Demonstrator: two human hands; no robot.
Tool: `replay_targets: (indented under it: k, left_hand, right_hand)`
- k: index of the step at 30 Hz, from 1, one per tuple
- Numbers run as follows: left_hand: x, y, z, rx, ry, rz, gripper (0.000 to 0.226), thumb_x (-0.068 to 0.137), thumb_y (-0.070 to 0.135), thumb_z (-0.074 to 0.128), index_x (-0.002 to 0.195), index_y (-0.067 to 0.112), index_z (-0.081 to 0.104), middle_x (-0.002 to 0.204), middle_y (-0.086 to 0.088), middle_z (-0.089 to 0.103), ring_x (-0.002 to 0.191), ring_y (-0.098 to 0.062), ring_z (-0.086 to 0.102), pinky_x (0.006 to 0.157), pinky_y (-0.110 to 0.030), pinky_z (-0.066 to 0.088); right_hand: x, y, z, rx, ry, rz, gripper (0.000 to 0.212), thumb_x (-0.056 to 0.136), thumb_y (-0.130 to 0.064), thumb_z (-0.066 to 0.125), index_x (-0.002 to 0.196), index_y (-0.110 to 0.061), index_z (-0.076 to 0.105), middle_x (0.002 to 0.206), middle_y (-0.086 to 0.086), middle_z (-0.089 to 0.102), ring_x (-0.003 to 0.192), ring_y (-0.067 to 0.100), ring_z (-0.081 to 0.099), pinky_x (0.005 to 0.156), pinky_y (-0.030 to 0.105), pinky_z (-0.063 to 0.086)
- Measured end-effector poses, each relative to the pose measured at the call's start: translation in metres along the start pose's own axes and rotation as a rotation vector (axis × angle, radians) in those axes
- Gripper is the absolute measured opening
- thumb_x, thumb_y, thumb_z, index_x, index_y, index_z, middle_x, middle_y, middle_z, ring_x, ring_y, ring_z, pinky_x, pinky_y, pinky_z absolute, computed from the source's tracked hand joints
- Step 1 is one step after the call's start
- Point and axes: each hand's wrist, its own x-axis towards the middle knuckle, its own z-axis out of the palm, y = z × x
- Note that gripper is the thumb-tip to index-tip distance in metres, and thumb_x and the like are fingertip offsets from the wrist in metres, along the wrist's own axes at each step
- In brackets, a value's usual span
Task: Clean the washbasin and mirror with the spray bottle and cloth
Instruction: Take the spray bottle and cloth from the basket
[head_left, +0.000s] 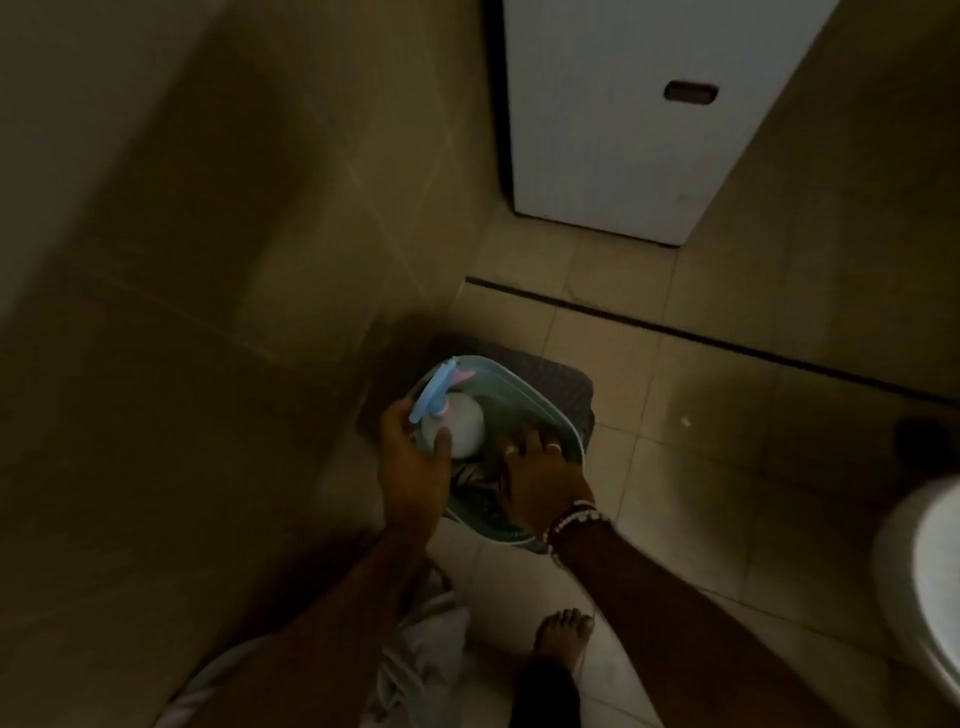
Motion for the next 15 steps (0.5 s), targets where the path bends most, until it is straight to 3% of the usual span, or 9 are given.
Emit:
replay_targets:
  k: [4,7,9,12,15]
  left_hand:
    - [0.019,-0.028,0.022,-0.016,-0.085,-0.112,0.073,0.071,0.048,0.070,0.135,0.026,0.041,0.134,-0.001,0.057,0.122,-0.021,0.054,0.100,-0.047,0.046]
    - [0.027,-0.028,0.033,0.031,-0.094,-0.148,0.072,0.069,0.062,0.066,0.126,0.022,0.050,0.123,0.000,0.064,0.113,-0.020,0.059,0.099,-0.044,0.047]
    - [0.028,-0.016,0.038,-0.025,-0.105,-0.129,0.065,0.076,0.052,0.069,0.127,0.015,0.052,0.122,0.001,0.062,0.112,-0.017,0.057,0.102,-0.037,0.044]
    - [0.033,-0.009,0.045,-0.092,-0.078,-0.103,0.053,0.085,0.032,0.069,0.128,0.005,0.054,0.127,-0.012,0.061,0.117,-0.025,0.056,0.103,-0.041,0.043]
    - [0.034,-0.012,0.046,-0.116,-0.080,-0.110,0.047,0.088,0.032,0.065,0.125,0.005,0.057,0.124,-0.013,0.063,0.116,-0.027,0.057,0.100,-0.040,0.044]
  right_hand:
    - [0.020,-0.003,0.020,-0.062,-0.141,0.058,0.067,0.096,-0.041,0.057,0.152,-0.025,0.025,0.161,0.020,0.001,0.143,0.053,0.013,0.104,0.060,0.041]
    - [0.032,-0.008,0.030,-0.094,-0.120,0.059,0.052,0.102,-0.039,0.047,0.149,-0.025,0.031,0.159,0.022,0.010,0.141,0.057,0.013,0.101,0.062,0.043]
    - [0.038,-0.008,0.033,-0.112,-0.093,0.040,0.045,0.104,-0.039,0.042,0.146,-0.024,0.036,0.156,0.022,0.020,0.139,0.058,0.018,0.099,0.062,0.045]
    - [0.042,-0.006,0.034,-0.149,-0.084,0.026,0.039,0.105,-0.036,0.041,0.142,-0.023,0.042,0.149,0.024,0.029,0.135,0.058,0.025,0.097,0.062,0.047]
    - [0.044,-0.005,0.031,-0.187,-0.062,0.004,0.036,0.106,-0.030,0.036,0.138,-0.019,0.047,0.142,0.025,0.037,0.128,0.054,0.039,0.091,0.058,0.052]
